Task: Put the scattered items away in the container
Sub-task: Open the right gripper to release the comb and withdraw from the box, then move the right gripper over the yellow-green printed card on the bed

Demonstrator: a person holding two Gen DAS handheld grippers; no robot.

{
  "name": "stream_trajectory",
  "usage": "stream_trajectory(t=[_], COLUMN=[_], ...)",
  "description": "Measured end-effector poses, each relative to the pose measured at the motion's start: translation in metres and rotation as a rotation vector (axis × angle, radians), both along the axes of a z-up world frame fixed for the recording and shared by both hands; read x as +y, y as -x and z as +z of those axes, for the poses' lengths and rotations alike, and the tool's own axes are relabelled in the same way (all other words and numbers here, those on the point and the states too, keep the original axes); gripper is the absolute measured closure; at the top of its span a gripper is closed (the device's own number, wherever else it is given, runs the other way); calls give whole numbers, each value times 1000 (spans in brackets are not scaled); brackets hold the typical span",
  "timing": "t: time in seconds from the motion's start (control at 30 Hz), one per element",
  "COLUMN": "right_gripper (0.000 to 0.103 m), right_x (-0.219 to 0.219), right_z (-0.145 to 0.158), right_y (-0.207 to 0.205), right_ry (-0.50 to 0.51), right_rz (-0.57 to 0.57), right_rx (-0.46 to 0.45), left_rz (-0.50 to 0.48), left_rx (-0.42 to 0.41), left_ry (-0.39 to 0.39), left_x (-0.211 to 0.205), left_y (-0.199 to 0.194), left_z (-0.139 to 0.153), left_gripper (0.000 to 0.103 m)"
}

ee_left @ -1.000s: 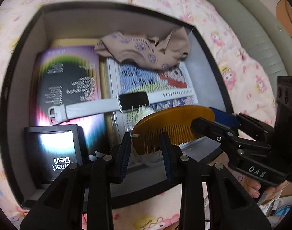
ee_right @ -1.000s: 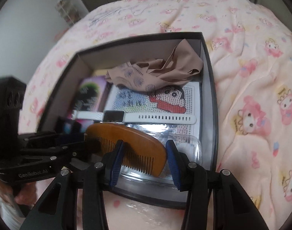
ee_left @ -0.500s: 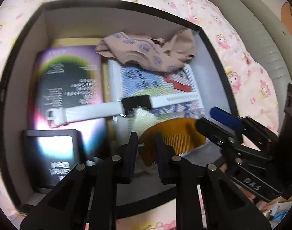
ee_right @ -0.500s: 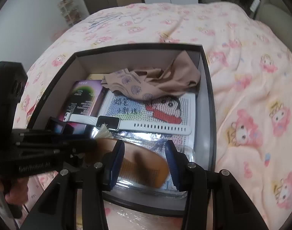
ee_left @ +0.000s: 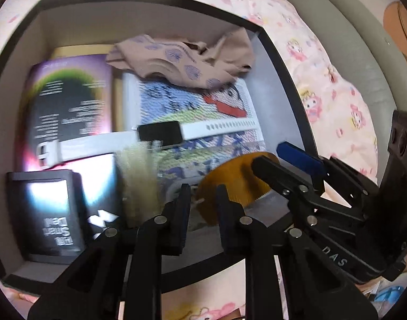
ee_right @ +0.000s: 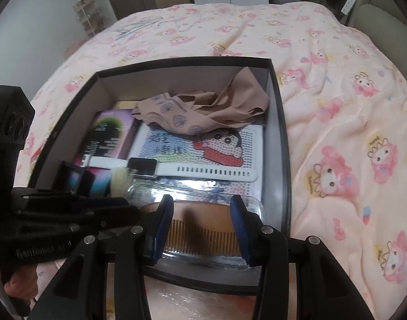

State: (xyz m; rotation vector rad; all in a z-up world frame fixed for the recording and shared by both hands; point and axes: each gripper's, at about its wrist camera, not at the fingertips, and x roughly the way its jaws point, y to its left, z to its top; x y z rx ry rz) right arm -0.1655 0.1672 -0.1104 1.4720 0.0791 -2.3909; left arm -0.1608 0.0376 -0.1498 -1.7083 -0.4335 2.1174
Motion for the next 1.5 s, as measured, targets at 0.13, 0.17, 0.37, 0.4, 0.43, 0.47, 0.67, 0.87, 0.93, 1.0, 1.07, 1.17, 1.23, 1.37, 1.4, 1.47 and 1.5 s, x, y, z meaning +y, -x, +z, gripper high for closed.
stream_trajectory(t=[0.13, 0.17, 0.37, 0.4, 0.43, 0.47, 0.67, 0.87, 0.93, 1.0, 1.07, 1.17, 1.23, 1.37, 1.4, 1.47, 1.5], right_gripper=[64, 64, 63, 63, 63, 63, 62, 58, 58, 58, 58, 58, 58, 58, 58, 58, 58], right_x=[8, 9, 6, 6, 5, 6, 6, 3, 1, -5, -10, -19, -25, -45, -52, -63, -70], right_z=[0, 0, 0, -1, -1, 0, 21, 58, 67, 75, 84, 91, 92, 89, 88, 87, 86], right_y=[0, 0, -1, -1, -2, -3, -20, -64, -79, -92, -108, -130, -139, -151, -153, -157, -159], right_ry=[-13, 0, -10, -14, -18, -18, -31, -22, -10, -14, -23, -1, 20, 14, 8, 1, 0], right_rz=[-20, -21, -22, -22, -26, -34, -91, -132, -142, -145, -145, -144, -131, -103, -92, -70, -56], right_rx=[5, 1, 6, 9, 11, 10, 66, 152, 160, 177, 203, 207, 199, 190, 190, 189, 188], left_rz=[2, 5, 11, 10, 9, 8, 24, 20, 17, 13, 8, 13, 21, 38, 42, 58, 70], left_rx=[6, 6, 47, 65, 85, 100, 233, 336, 360, 380, 392, 405, 403, 390, 388, 386, 381], left_ry=[13, 10, -11, 3, 23, 39, 119, 158, 181, 200, 207, 203, 200, 204, 207, 209, 211], left_x=[7, 6, -11, -13, -13, -13, -14, -12, -12, -14, -19, -33, -43, -62, -67, -80, -88], left_y=[3, 3, -12, -16, -18, -20, -43, -78, -90, -103, -118, -138, -149, -163, -166, -173, -176], left_z=[0, 1, 9, 13, 17, 21, 59, 97, 107, 116, 124, 131, 132, 128, 128, 126, 125], left_gripper=[84, 84, 83, 83, 83, 80, 66, 64, 64, 64, 64, 64, 65, 65, 65, 65, 65])
